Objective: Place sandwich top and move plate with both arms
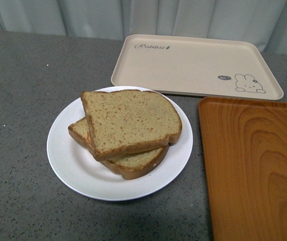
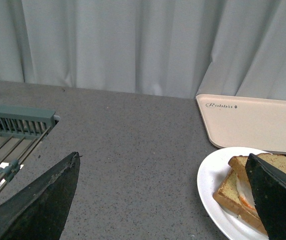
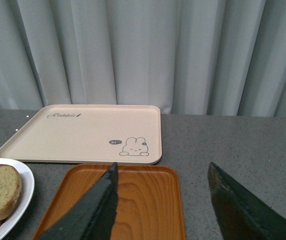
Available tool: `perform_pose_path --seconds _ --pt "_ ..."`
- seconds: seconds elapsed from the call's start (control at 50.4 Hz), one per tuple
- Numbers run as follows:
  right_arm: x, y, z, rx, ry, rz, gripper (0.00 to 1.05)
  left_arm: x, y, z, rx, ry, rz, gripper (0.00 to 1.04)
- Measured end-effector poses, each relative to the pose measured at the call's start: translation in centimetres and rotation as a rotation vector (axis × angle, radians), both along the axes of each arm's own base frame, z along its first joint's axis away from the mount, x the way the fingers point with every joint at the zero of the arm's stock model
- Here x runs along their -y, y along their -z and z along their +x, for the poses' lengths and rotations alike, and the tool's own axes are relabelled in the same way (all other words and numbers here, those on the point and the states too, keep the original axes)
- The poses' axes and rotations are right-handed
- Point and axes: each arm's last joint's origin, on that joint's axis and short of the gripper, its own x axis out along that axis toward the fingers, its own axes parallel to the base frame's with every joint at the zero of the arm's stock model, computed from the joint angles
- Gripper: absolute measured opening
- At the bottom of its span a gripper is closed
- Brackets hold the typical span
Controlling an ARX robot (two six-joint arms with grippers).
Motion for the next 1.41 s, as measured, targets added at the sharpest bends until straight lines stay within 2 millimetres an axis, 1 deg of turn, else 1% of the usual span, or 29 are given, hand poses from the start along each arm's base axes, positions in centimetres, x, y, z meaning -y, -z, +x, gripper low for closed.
perform_pose_path --seconds 0.079,0.099,0.139,0.178,0.198,0.238,0.258,0.317,0.377,0.436,0.535,0.733,0.852,0.912,1.09,1.407 --pt "0.0 0.0 0.0 0.000 0.000 0.000 0.69 0.0 0.0 0.0 0.000 0.000 0.000 0.98" --pt "0.0 0.0 0.0 0.000 -0.001 0.000 0.71 0.0 0.0 0.0 0.000 0.000 0.000 0.98" --pt "0.0 0.0 0.0 0.000 0.000 0.000 0.80 0.0 0.0 0.0 0.000 -0.002 0.000 0.98" --pt "0.0 0.0 0.0 0.000 -0.001 0.000 0.89 0.0 0.2 0.0 -0.091 -0.078 -0.119 0.98" --pt "0.0 0.0 0.0 0.000 -0.001 0.000 0.91 0.1 0.2 0.1 -0.106 -0.087 -0.117 0.98" --pt "0.0 0.0 0.0 0.000 -0.001 0.000 0.97 0.3 0.5 0.2 -0.209 -0.174 -0.278 0.98" --pt "0.0 0.0 0.0 0.001 -0.001 0.001 0.98 0.4 0.7 0.3 -0.229 -0.194 -0.307 0.98" --pt "0.0 0.0 0.0 0.001 0.000 0.000 0.95 0.8 1.1 0.5 -0.245 -0.249 -0.540 0.98" --pt "0.0 0.0 0.0 0.001 0.000 0.000 0.96 1.1 1.0 0.9 -0.231 -0.254 -0.676 0.98" --pt "0.0 0.0 0.0 0.001 0.000 0.000 0.96 1.3 0.9 1.3 -0.215 -0.262 -0.782 0.98" --pt "0.0 0.0 0.0 0.001 -0.001 0.000 0.96 1.4 1.1 2.1 -0.217 -0.287 -0.906 0.98" --pt "0.0 0.0 0.0 0.001 0.000 0.000 0.96 1.9 1.9 3.6 -0.264 -0.298 -0.930 0.98" --pt "0.0 0.0 0.0 0.001 0.000 0.000 0.96 2.5 1.9 4.8 -0.276 -0.287 -0.932 0.98" --pt "0.0 0.0 0.0 0.001 0.000 0.000 0.96 2.8 1.9 5.7 -0.277 -0.281 -0.936 0.98" --pt "0.0 0.0 0.0 0.001 0.000 0.000 0.96 4.1 2.5 9.4 -0.314 -0.262 -0.956 0.98" --pt "0.0 0.0 0.0 0.001 0.000 0.000 0.96 4.0 4.5 12.7 -0.366 -0.326 -0.964 0.98"
